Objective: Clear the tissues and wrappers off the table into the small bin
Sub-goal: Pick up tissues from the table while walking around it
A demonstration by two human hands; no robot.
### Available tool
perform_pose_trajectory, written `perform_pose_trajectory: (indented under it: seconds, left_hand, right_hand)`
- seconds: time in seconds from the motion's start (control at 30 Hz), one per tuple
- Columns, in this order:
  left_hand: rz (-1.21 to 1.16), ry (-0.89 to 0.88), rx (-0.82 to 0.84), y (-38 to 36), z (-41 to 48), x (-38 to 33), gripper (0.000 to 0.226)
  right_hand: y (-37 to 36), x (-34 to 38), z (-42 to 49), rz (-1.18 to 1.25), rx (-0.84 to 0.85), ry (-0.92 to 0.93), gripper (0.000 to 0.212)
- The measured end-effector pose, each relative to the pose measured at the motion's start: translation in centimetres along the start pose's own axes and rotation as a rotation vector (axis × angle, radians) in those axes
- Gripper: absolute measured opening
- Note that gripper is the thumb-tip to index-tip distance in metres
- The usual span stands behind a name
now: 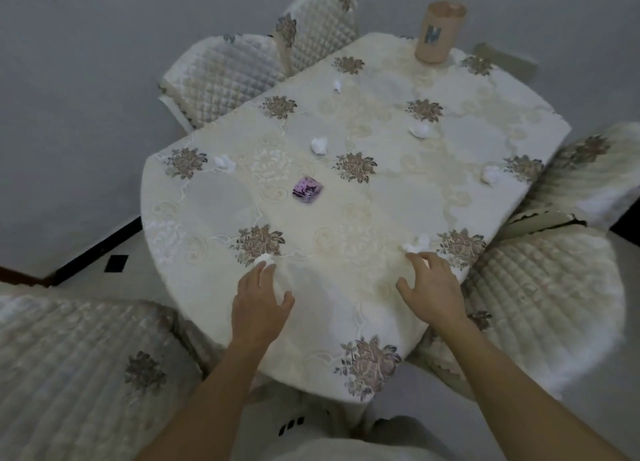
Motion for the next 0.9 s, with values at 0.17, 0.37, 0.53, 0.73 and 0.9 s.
perform_pose_trajectory:
  seconds: [0.17,0.37,0.53,0.73,0.9]
  left_hand:
    - [0.018,0.089,0.001,-2.0,3.6,0.4,0.066]
    - [0.027,0.198,0.087,-3.8,6.3,2.1,0.065]
    - [0.064,0.18,0.173,-6.0,6.9,2.2,0.064]
    - [-0.02,0.146,0.096,-6.4,7.9,2.1,0.035]
    - [-0.03,0.19,0.121,-7.2,7.9,2.3,0.03]
  right_hand:
    - [-1.0,-3.5,4.3,-0.006,0.083,-0.063,0.061]
    - [-3.0,-4.9,8.9,0.042,0.207,-0.116,0.068]
    - [-4.7,-5.7,10.1,0.02,0.224,-0.107,0.061]
    - [-5.9,-5.6,10.8,0.035,0.199,-0.115,0.044]
    - [-6.7,-5.3,11.3,0.139,0.157,-0.105,0.017]
Point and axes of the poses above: each hand's wrist, its own z-axis towards the middle knuckle, its own y-axis out of the back of the hand, x = y × z, the point moved 10 cm from there along z, towards the middle knuckle, and after that the axes turned 4 degrees about -z, right-handed, at the moved point
